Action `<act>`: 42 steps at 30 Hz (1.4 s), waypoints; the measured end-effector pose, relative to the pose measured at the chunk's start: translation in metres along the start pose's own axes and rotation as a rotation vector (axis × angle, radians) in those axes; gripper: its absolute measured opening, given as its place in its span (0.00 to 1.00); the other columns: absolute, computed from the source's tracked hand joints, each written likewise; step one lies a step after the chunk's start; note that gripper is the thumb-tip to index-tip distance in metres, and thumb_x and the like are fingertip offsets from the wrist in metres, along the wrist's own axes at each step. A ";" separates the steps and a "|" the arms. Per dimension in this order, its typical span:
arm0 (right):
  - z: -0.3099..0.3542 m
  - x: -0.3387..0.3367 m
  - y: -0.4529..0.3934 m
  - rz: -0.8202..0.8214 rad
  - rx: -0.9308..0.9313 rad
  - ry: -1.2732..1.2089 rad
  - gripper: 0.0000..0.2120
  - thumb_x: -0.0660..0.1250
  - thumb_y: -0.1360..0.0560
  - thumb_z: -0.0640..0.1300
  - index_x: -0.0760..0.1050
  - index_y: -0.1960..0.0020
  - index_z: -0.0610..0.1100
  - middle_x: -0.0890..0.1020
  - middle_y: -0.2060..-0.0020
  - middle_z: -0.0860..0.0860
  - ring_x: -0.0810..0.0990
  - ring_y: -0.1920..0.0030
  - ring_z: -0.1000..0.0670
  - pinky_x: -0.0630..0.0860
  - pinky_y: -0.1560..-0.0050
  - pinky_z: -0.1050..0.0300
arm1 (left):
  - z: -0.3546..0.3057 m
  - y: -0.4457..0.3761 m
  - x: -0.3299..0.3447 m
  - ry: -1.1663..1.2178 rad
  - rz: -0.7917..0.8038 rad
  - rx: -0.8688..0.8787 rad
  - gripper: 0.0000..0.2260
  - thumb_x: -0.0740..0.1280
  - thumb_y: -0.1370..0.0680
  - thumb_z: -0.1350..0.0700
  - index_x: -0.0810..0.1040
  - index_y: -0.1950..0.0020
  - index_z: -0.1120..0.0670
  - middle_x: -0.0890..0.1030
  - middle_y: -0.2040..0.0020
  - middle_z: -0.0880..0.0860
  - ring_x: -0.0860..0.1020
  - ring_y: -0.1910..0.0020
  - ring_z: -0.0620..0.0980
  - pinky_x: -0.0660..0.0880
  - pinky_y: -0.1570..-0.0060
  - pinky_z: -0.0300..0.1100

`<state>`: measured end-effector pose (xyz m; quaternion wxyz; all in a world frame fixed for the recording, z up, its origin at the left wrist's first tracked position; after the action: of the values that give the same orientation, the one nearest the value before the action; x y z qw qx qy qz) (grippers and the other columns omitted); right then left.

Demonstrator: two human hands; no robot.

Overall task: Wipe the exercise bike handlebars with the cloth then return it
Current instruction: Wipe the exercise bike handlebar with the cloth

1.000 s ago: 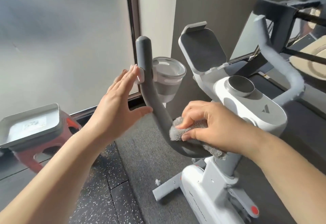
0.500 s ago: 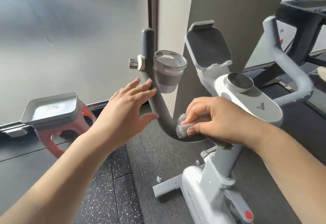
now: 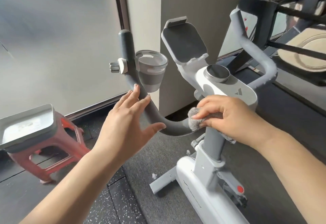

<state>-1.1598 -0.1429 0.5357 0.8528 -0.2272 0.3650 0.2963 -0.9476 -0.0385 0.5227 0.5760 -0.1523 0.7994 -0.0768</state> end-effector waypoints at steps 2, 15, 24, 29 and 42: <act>0.009 0.011 0.001 -0.049 -0.010 -0.017 0.09 0.77 0.34 0.42 0.85 0.56 0.51 0.82 0.55 0.60 0.81 0.52 0.56 0.77 0.47 0.50 | -0.002 0.001 0.004 -0.006 0.008 -0.001 0.35 0.68 0.33 0.36 0.68 0.30 0.50 0.58 0.25 0.56 0.58 0.26 0.52 0.56 0.31 0.44; -0.035 -0.028 0.027 -0.268 0.165 0.214 0.07 0.76 0.33 0.43 0.84 0.56 0.52 0.81 0.54 0.62 0.77 0.51 0.57 0.75 0.47 0.55 | -0.009 -0.002 0.003 0.018 0.009 -0.057 0.34 0.70 0.34 0.37 0.69 0.31 0.49 0.55 0.24 0.53 0.57 0.26 0.50 0.58 0.31 0.45; -0.035 -0.017 0.018 -0.219 0.025 0.179 0.13 0.72 0.30 0.38 0.84 0.51 0.54 0.80 0.50 0.65 0.75 0.47 0.53 0.74 0.44 0.58 | -0.017 -0.004 0.001 0.022 0.021 -0.138 0.34 0.73 0.34 0.41 0.69 0.31 0.48 0.54 0.23 0.50 0.57 0.26 0.49 0.58 0.31 0.45; -0.049 -0.038 0.016 -0.254 0.064 0.358 0.12 0.70 0.28 0.41 0.83 0.49 0.55 0.82 0.48 0.62 0.73 0.47 0.52 0.74 0.46 0.53 | -0.019 -0.002 0.002 0.026 0.014 -0.147 0.33 0.73 0.34 0.42 0.69 0.31 0.48 0.54 0.24 0.50 0.57 0.26 0.48 0.59 0.32 0.44; -0.048 -0.042 0.009 -0.130 0.011 0.397 0.13 0.71 0.29 0.45 0.81 0.47 0.58 0.82 0.49 0.64 0.70 0.48 0.55 0.72 0.46 0.54 | -0.021 -0.002 0.002 0.030 -0.001 -0.162 0.33 0.74 0.34 0.44 0.70 0.32 0.48 0.54 0.24 0.49 0.58 0.26 0.49 0.60 0.32 0.46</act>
<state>-1.2126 -0.1795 0.5353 0.7826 -0.2997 0.5122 0.1881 -0.9680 -0.0416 0.5288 0.5499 -0.1976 0.8114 -0.0141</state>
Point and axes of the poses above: each hand's wrist, its own y-axis away from the middle knuckle, its own x-axis out of the palm, z = x × y, the point moved 3 cm from there along -y, towards the middle knuckle
